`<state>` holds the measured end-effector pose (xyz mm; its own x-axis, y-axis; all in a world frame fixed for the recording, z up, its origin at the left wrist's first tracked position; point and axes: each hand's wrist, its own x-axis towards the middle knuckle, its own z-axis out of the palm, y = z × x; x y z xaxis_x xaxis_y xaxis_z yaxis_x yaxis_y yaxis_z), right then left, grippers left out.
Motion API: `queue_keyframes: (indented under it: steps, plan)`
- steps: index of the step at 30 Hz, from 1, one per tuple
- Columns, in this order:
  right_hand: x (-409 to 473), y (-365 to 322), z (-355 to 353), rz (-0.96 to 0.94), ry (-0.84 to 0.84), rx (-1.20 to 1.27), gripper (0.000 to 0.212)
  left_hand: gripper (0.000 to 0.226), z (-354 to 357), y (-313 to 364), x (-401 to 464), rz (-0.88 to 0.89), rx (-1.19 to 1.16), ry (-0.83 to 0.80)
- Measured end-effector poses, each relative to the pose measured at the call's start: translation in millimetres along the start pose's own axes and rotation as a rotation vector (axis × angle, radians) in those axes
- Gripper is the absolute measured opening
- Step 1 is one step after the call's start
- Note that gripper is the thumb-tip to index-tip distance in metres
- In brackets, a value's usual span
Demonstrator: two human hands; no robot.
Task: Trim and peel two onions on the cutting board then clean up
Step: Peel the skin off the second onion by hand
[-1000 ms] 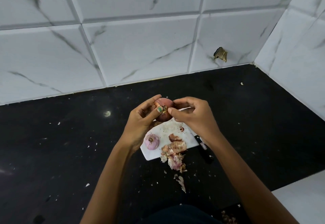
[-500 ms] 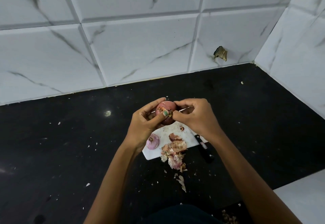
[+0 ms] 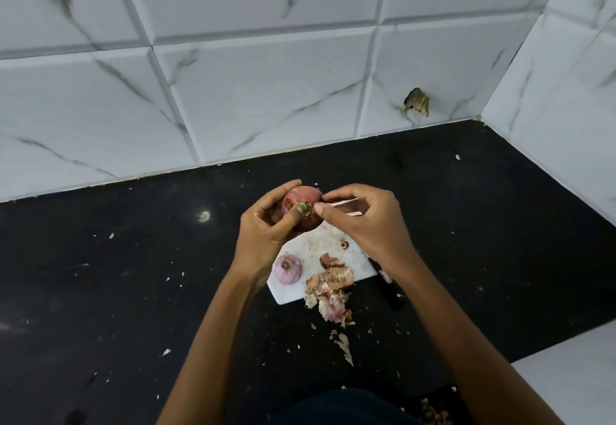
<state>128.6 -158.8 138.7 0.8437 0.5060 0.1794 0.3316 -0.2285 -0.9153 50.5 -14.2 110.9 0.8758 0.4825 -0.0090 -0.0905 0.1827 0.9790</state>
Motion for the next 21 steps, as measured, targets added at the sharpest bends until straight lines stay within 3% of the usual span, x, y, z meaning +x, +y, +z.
queue_keyframes:
  steps: [4,11,13,17,21]
  plan:
    - [1,2,8,-0.056,0.02,-0.093,0.021,0.031,3,-1,-2,-0.044,-0.066,0.032]
    - [3,5,8,-0.077,0.021,-0.1,0.004,0.031,3,-1,-1,-0.074,-0.084,0.058]
    - [5,5,6,-0.025,0.009,-0.05,0.005,0.029,4,1,-1,-0.085,-0.106,0.062]
    - [7,5,2,0.202,0.033,0.32,0.008,0.027,3,5,1,-0.135,-0.197,0.045]
    - [8,26,7,0.318,0.099,0.311,0.011,0.027,4,4,1,-0.183,-0.254,0.031]
